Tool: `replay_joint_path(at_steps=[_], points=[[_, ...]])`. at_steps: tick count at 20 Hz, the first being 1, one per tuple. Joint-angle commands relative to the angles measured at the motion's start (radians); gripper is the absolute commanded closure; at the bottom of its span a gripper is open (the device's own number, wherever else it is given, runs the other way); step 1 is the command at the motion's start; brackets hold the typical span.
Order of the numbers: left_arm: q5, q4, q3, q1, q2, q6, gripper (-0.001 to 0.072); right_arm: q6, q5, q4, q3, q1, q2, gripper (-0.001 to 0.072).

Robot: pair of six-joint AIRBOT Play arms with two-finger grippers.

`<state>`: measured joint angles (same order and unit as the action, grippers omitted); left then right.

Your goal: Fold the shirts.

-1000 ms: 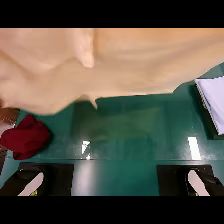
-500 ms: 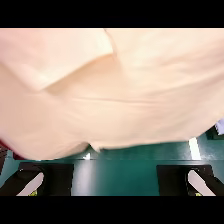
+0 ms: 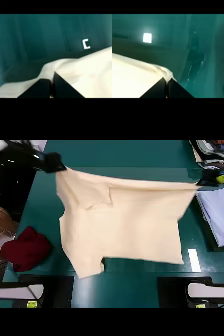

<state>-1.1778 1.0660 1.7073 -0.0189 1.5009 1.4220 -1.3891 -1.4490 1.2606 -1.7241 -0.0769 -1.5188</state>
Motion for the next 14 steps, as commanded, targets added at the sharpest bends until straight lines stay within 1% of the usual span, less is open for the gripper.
replay_joint_path(at_steps=[1, 3, 4, 5, 7, 9, 10, 12, 14], points=[[0.185, -0.007, -0.012, 0.009, 0.190, -0.041, 0.0682, -0.002, 0.092, -0.010, -0.067, 0.014, -0.204, 0.0697], [0.286, -0.008, -0.012, 0.014, 0.209, -0.041, 0.0681, -0.002, 0.117, -0.009, -0.151, 0.013, -0.267, 0.0698], [0.314, -0.010, -0.011, 0.018, 0.208, -0.042, 0.0681, -0.002, 0.116, -0.009, -0.190, 0.013, -0.288, 0.0698], [0.293, -0.011, 0.001, 0.022, 0.208, -0.042, 0.0681, -0.001, 0.105, -0.008, -0.219, 0.013, -0.299, 0.0698], [0.144, -0.006, 0.032, 0.034, 0.208, -0.043, 0.0682, 0.002, 0.072, -0.006, -0.219, 0.018, -0.289, 0.0698], [-0.029, 0.024, 0.037, 0.040, 0.208, -0.043, 0.0683, 0.003, 0.044, 0.029, -0.154, 0.025, -0.250, 0.0698], [-0.086, 0.064, 0.029, 0.040, 0.208, -0.043, 0.0683, 0.003, 0.043, 0.047, -0.095, 0.033, -0.222, 0.0699], [-0.150, 0.111, -0.009, 0.038, 0.208, -0.043, 0.0683, 0.003, 0.068, 0.057, 0.048, 0.050, -0.158, 0.0698], [-0.140, 0.111, -0.080, 0.038, 0.208, -0.043, 0.0683, 0.003, 0.141, 0.056, 0.204, 0.069, -0.094, 0.0698]])
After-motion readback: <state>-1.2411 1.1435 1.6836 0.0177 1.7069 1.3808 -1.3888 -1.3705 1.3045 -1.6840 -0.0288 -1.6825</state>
